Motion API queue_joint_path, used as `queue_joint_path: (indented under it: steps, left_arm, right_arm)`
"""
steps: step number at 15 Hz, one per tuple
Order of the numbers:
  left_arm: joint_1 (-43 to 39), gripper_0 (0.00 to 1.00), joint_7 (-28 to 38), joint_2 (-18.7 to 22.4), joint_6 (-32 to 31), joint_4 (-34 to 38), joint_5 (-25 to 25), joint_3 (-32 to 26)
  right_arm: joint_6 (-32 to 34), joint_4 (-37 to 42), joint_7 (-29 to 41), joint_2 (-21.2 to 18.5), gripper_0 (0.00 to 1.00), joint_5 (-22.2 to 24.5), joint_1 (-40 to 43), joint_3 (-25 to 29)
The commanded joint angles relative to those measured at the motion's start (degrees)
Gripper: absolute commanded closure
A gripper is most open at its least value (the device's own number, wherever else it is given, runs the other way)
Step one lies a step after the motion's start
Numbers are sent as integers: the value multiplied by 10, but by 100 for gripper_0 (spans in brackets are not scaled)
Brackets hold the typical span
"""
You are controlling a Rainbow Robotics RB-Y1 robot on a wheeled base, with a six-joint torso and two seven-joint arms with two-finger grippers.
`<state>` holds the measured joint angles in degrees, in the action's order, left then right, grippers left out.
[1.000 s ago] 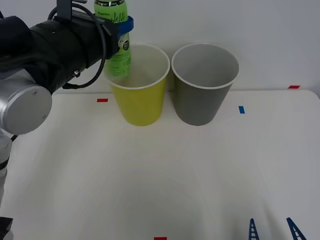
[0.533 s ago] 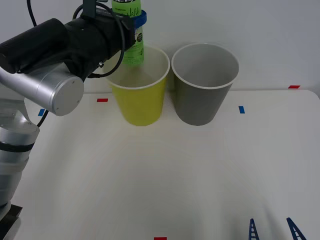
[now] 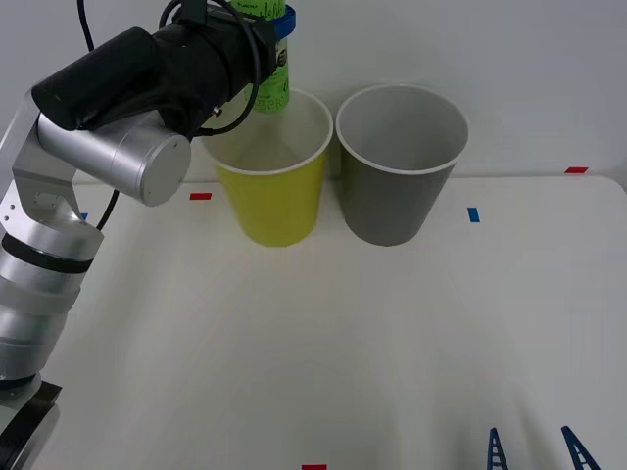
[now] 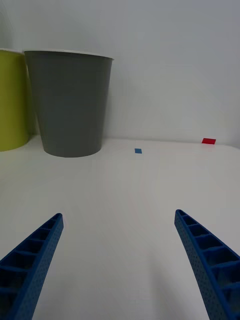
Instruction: Put cans in the gray bin and PET bottles in the light green bin.
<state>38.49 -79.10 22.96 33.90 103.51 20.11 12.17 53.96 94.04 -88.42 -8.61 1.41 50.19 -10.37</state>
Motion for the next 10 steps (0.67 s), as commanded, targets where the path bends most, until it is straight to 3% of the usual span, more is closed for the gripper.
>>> queue_joint_path:
  steps: [1,7,9,10]
  left_arm:
    - [0,100,5,-1,-1,-2,-2,0]
    - [0,100,11,2,0,-9,-3,0]
    - [-1,0,15,2,0,-9,-2,0]
    - [-1,0,18,3,0,-9,-3,0]
  right_arm:
    - [0,0,0,0,23,0,0,0]
    - [0,0,0,0,23,0,0,0]
    - [0,0,0,0,23,0,0,0]
    - [0,0,0,0,23,0,0,0]
